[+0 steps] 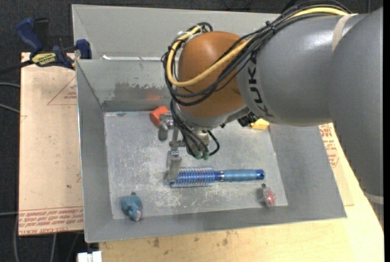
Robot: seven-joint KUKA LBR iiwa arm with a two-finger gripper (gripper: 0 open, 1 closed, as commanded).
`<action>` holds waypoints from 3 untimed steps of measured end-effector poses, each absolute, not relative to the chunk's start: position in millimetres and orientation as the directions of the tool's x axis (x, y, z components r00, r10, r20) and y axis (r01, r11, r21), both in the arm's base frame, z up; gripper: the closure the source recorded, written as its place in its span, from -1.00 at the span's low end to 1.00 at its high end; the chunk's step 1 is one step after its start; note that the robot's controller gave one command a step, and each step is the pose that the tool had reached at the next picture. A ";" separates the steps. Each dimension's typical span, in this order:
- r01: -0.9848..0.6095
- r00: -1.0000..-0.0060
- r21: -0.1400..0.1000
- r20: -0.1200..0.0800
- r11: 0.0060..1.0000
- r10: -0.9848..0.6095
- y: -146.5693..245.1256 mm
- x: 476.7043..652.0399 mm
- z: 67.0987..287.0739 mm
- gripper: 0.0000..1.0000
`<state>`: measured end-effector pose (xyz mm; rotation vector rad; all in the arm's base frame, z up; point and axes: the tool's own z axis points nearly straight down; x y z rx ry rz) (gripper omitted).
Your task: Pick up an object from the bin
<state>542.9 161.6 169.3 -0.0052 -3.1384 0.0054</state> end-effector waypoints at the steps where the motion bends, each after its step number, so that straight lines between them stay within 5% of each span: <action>1: -0.005 -1.000 -0.003 0.008 1.000 -0.005 99.0 529.8 98.3 -1.00; 2: -0.010 -1.000 0.001 0.001 1.000 -0.010 103.9 531.5 102.4 1.00; 3: -0.048 -0.999 0.002 -0.007 0.999 -0.048 113.7 511.5 193.6 1.00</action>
Offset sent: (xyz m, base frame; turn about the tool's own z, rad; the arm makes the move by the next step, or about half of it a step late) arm -0.0114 -0.0582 -0.0663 -0.0152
